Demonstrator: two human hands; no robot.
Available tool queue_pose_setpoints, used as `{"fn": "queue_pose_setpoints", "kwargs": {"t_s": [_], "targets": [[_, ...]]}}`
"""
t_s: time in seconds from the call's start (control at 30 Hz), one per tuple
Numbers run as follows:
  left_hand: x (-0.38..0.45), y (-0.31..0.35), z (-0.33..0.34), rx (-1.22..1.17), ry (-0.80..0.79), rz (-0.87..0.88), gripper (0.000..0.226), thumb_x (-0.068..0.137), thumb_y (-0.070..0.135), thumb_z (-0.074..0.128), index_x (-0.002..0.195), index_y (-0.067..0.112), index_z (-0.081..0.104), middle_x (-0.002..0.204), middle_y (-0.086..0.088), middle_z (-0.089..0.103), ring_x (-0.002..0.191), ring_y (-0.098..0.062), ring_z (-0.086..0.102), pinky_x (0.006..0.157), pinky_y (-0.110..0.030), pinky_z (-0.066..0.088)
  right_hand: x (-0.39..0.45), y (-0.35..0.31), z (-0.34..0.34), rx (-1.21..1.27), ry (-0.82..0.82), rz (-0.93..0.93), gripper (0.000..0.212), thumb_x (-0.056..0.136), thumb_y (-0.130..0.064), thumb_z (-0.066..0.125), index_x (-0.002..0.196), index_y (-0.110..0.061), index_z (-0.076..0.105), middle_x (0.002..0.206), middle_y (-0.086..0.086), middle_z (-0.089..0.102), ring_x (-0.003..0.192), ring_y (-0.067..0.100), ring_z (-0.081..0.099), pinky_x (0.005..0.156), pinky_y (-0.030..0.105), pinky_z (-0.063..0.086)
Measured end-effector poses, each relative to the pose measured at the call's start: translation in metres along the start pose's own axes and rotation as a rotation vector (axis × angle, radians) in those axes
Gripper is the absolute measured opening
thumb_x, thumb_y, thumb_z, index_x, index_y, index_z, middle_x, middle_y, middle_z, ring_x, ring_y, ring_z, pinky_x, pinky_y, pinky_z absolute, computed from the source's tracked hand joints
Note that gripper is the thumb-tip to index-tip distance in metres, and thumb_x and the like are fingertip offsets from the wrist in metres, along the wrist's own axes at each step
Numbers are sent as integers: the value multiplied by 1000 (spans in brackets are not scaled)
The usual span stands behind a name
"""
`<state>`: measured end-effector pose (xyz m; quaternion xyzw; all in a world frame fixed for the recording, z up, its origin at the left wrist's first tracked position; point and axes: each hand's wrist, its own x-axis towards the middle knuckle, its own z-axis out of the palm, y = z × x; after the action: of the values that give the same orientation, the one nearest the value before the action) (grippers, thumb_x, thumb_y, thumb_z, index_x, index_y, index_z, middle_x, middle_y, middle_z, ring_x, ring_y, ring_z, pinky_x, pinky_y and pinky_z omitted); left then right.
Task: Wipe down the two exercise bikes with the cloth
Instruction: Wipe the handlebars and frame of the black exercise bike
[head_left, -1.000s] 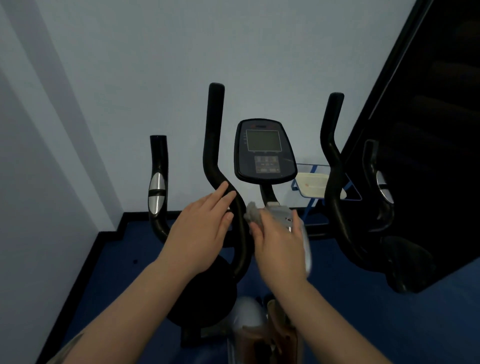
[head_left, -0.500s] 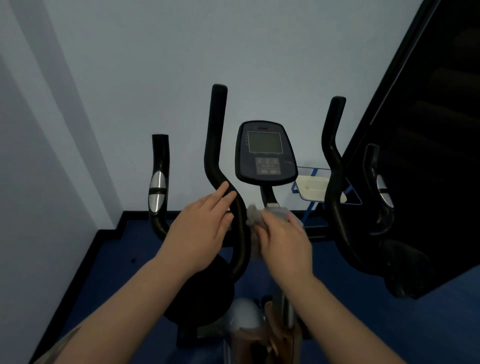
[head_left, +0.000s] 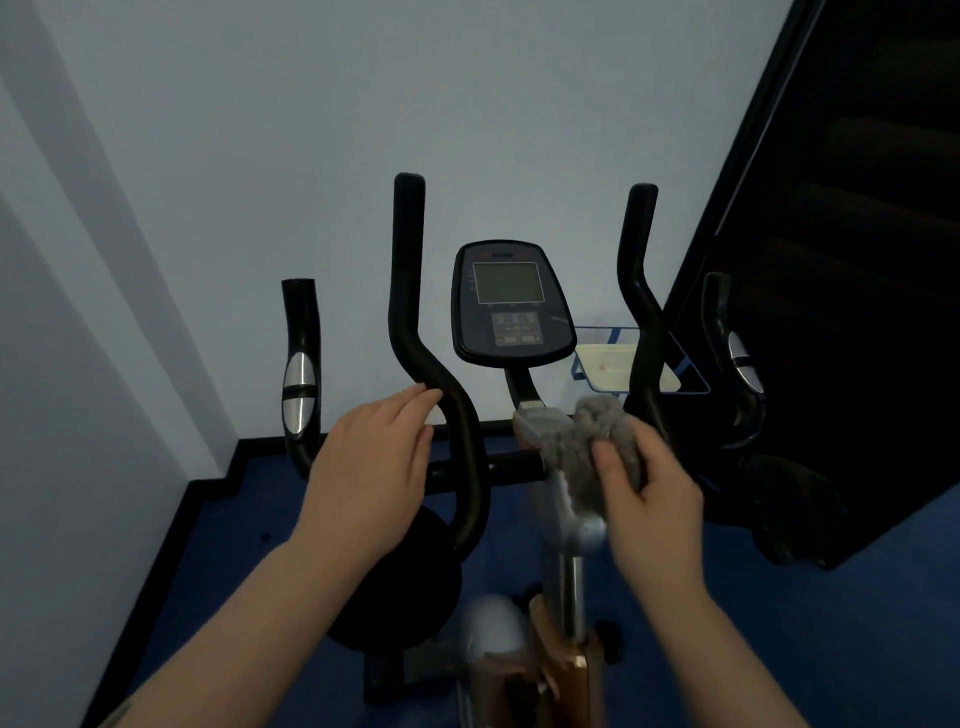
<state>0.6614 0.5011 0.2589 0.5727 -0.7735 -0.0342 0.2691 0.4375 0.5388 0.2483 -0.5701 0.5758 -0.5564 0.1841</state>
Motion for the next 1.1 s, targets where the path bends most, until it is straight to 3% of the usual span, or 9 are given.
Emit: {"fn": "queue_pose_setpoints", "kwargs": {"t_s": [0.1,0.2,0.37,0.57,0.7,0.8,0.97,1.03,1.1], "targets": [[-18,-3,-4,2,27,-85,38,98,14,50,136,14,54,131,-3,61,115,-24,58,98,-41,46,-22,0,37,70,-136,-17,33,94,-22,61,115,-48,60,111,-24,63,106,-5,59,86,10,48],[-26,-4,-3,27,14,-116,37,98,14,50,135,14,54,130,-3,61,111,-23,59,92,-38,47,-42,0,78,18,-186,-77,35,90,-24,68,123,-33,63,126,-14,52,120,-2,45,99,11,38],[-29,-2,-6,14,5,-110,36,98,9,50,132,15,56,125,-2,62,106,-20,59,88,-34,48,-69,8,76,-2,-98,-120,33,85,-25,70,116,-34,67,119,-18,46,116,2,44,95,9,38],[-29,-2,-5,14,16,-146,36,98,9,48,132,17,57,126,-1,62,107,-21,59,86,-37,49,-37,2,73,120,-74,50,22,89,-12,69,111,-12,69,107,-5,51,99,0,54,87,10,43],[-32,-3,-6,-26,43,-171,34,98,9,48,129,18,59,123,0,62,105,-19,59,83,-36,50,-86,5,65,92,-101,51,25,87,-8,71,107,-22,69,104,-9,56,99,-1,57,83,6,42],[-31,-4,-4,-75,83,-183,31,99,10,47,125,18,61,122,2,62,104,-18,59,84,-37,50,-58,1,51,191,-137,122,15,89,-13,68,96,-26,69,99,-3,62,92,2,62,81,18,49],[-34,-8,-3,-263,227,-258,25,97,12,48,111,23,66,108,12,65,90,-1,57,74,-19,41,-44,-43,61,418,-323,241,11,92,-23,66,94,-34,67,107,0,66,99,13,65,89,35,55],[-37,-9,-3,-366,253,-282,26,97,11,48,108,26,66,103,15,65,88,2,59,72,-13,42,-70,-45,70,208,-336,128,17,91,-24,67,104,-34,66,112,-11,58,107,7,58,93,27,49],[-46,-11,-1,-433,245,-302,27,97,9,47,106,26,66,100,17,65,92,6,59,74,-8,42,-89,-40,68,167,-227,81,22,90,-20,67,110,-30,66,112,-16,56,107,2,57,90,15,46]]}}
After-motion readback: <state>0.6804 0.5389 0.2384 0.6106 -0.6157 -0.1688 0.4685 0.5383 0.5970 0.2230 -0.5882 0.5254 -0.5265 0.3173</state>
